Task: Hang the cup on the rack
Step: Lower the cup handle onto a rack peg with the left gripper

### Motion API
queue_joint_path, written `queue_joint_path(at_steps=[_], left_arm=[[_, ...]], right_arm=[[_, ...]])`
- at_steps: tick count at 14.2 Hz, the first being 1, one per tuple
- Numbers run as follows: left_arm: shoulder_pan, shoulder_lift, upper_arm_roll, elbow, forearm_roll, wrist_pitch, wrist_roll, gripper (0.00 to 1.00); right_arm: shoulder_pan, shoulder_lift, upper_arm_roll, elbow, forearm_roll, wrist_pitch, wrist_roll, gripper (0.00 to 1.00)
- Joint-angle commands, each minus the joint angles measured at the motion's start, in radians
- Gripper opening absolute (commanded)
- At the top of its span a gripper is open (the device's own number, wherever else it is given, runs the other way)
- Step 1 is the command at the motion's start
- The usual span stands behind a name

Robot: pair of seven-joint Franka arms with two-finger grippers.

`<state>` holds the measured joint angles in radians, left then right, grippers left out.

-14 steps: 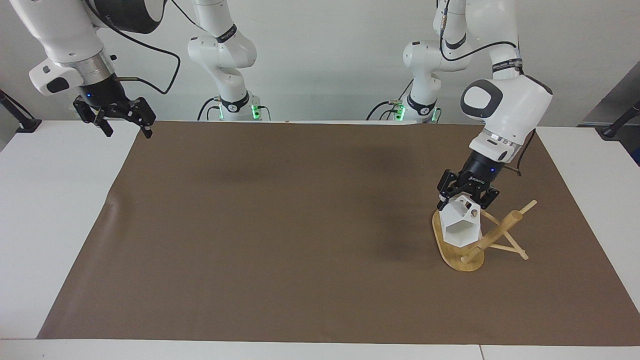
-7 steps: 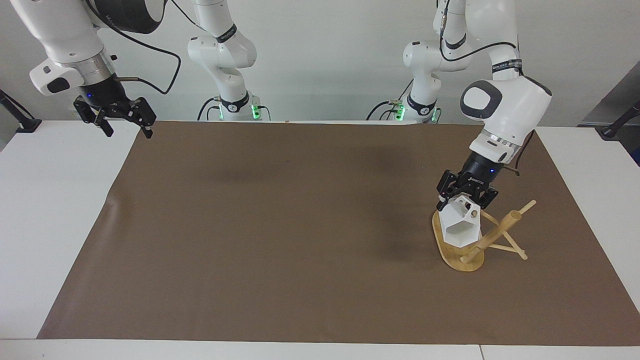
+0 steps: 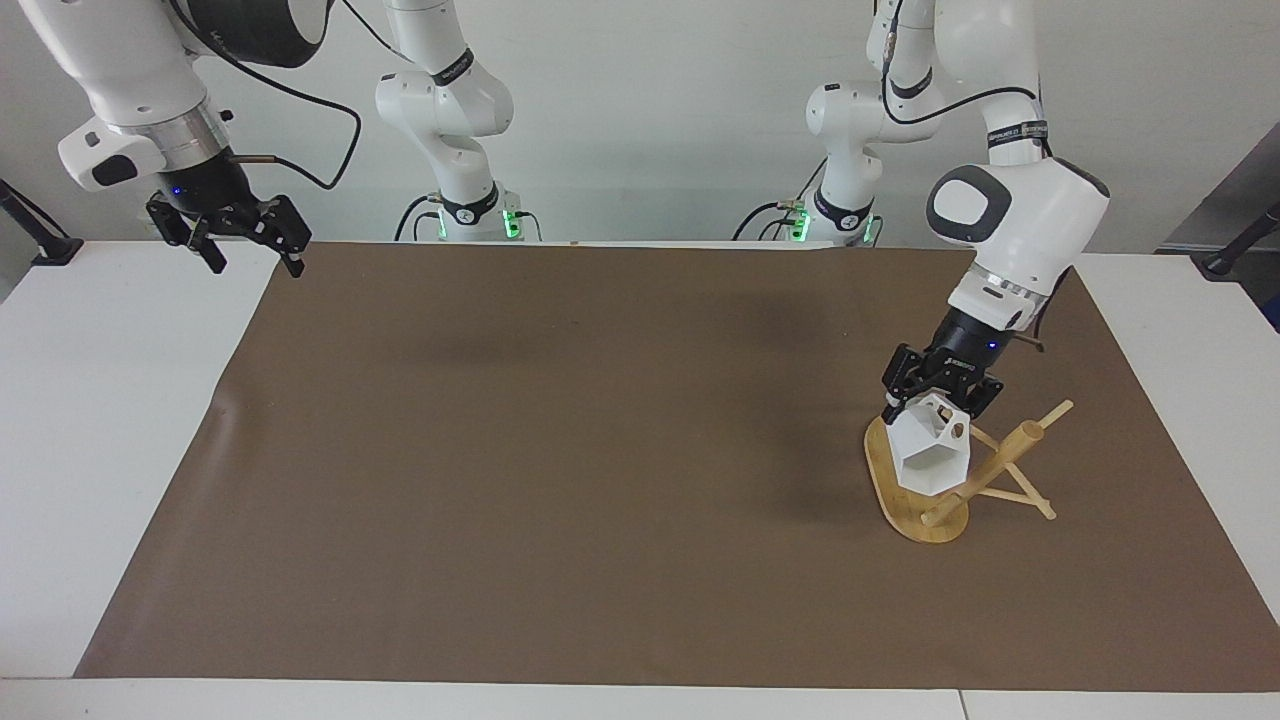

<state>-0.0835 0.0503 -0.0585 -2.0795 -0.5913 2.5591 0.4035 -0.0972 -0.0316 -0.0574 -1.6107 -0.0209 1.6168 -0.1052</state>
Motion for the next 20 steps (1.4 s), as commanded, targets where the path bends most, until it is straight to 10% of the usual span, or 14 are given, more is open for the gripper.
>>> queue_joint_path(at_steps=[1,12,15,16,20], left_arm=[[0.018,-0.012,-0.004,-0.014,0.025,0.003,-0.023,0.0],[0.027,-0.013,-0.003,-0.016,0.025,-0.008,-0.072,0.0],[0.028,-0.013,-0.001,-0.014,0.025,-0.023,-0.078,0.56],[0.031,-0.012,-0.001,-0.014,0.025,-0.023,-0.078,1.0],[0.036,-0.012,-0.001,-0.01,0.025,-0.023,-0.078,1.0]], right_arm=[[0.002,-0.028,0.016,-0.034,-0.001,0.006,0.009,1.0],[0.001,-0.028,0.019,-0.034,0.001,0.006,0.009,1.0],[0.002,-0.028,0.019,-0.034,0.001,0.006,0.009,1.0],[0.001,-0.028,0.019,-0.032,0.001,0.008,0.009,1.0],[0.002,-0.028,0.019,-0.034,0.003,0.006,0.009,1.0]])
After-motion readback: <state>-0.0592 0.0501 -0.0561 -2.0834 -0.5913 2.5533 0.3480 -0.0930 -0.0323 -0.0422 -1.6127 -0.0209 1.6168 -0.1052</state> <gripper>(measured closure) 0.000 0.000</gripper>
